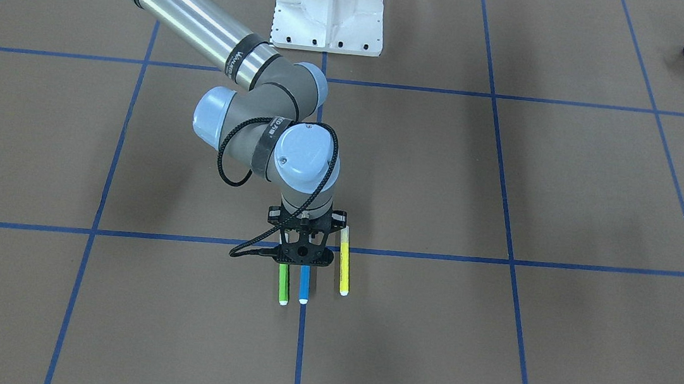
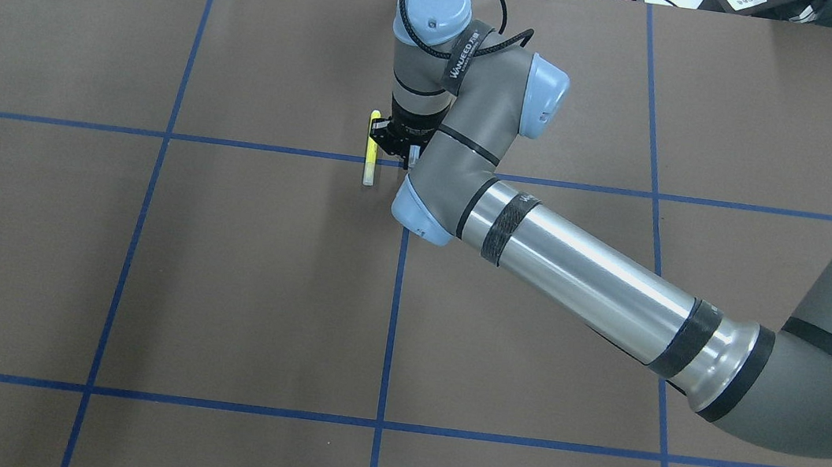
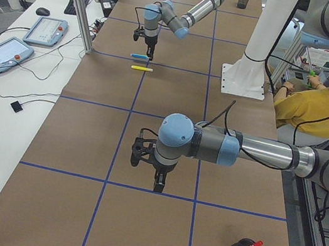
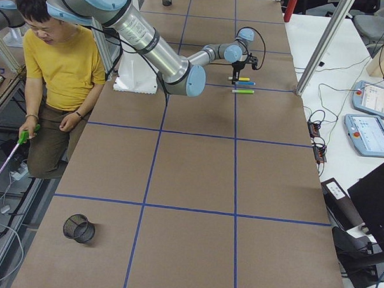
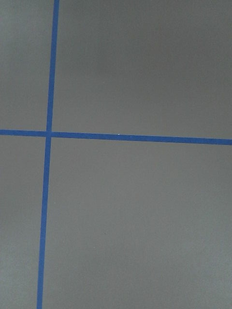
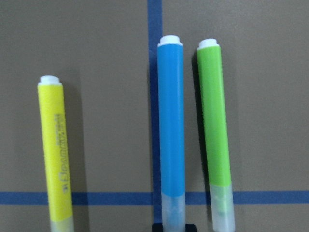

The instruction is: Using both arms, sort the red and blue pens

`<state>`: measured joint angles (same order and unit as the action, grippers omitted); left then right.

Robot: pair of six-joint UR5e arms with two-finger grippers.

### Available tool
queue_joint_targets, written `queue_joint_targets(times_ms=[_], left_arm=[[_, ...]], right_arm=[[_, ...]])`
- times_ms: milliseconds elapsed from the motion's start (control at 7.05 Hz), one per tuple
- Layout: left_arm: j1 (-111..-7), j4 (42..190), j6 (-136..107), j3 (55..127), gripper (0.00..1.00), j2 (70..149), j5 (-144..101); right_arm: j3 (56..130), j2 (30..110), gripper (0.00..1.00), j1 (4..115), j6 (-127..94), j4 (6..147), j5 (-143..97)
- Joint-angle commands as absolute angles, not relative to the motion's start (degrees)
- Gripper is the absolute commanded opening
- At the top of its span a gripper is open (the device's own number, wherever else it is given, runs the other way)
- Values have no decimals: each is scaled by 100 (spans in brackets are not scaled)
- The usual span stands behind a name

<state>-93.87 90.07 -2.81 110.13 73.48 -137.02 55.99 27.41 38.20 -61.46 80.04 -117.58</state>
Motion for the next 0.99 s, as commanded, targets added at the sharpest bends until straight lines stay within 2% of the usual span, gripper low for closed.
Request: queue_joint_targets(times_ms=[0, 142, 426, 851], left_arm=[[-9387, 9000, -281, 11013, 99, 7348, -13702], [-9387, 9009, -281, 11013, 99, 7348, -13702], [-9387, 9000, -281, 11004, 99, 7348, -13702], [-9396, 9009, -264, 10995, 99, 7339, -13702]], right_arm=[[6586, 2960, 0, 3858, -6161, 8130, -11734], [7192, 3240, 0, 3867, -6109, 8121, -11733], [7810, 3514, 0, 3963, -6082, 8025, -11707], [9541, 4927, 0, 4104, -6126, 8016, -11795]])
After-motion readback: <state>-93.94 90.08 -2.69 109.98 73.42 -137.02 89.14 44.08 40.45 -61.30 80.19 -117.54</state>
